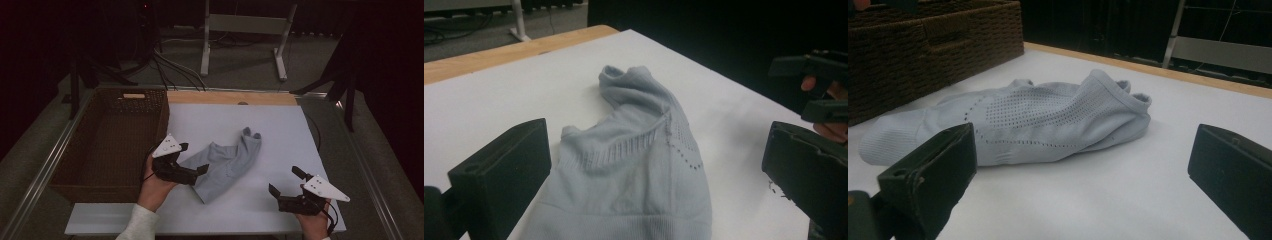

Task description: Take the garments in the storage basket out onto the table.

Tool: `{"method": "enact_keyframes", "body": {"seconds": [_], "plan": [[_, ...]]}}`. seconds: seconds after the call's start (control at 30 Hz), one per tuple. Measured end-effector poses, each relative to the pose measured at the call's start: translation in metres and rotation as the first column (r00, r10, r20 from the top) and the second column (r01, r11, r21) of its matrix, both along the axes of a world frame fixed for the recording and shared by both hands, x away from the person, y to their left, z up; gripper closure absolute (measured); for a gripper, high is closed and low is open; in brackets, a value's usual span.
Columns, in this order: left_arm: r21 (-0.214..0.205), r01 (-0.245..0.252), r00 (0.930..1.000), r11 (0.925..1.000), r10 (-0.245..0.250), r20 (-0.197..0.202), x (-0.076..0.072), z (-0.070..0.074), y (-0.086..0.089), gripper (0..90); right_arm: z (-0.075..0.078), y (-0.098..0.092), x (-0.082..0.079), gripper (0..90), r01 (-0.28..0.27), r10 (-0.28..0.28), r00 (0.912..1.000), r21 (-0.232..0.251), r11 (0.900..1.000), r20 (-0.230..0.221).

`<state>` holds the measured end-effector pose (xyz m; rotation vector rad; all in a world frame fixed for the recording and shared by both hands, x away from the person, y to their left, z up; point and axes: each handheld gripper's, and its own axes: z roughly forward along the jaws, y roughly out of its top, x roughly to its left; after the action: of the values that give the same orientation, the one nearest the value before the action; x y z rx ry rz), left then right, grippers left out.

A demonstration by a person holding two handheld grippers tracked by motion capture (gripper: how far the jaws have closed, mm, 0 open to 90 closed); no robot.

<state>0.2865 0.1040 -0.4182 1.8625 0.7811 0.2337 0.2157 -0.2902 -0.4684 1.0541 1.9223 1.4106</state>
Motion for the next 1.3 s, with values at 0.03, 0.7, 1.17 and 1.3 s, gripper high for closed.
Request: {"method": "enact_keyframes", "body": {"seconds": [0.03,0.7,1.17,1.3], "plan": [[0.0,0.0,1.0,1.0,0.0,0.0,0.0,0.0,0.0,0.3,0.0,0.0,0.0,0.0,0.0,0.0,1.0,0.0,1.0,0.0],[0.01,-0.001,1.0,0.9999,0.001,-0.001,-0.009,-0.002,0.004,0.4,-0.002,0.003,0.003,0.0,0.002,-0.002,0.9999,-0.012,0.9999,-0.016],[-0.016,-0.006,1.0,0.9999,0.006,-0.004,-0.008,-0.001,0.007,0.3,0.001,0.007,0.008,0.0,0.02,-0.019,0.9988,0.004,0.9998,-0.045],[-0.022,-0.01,0.9999,0.9997,0.01,-0.004,-0.008,0.0,0.008,0.4,0.005,0.005,0.011,0.0,0.024,-0.023,0.9979,0.022,0.9995,-0.061]]}}
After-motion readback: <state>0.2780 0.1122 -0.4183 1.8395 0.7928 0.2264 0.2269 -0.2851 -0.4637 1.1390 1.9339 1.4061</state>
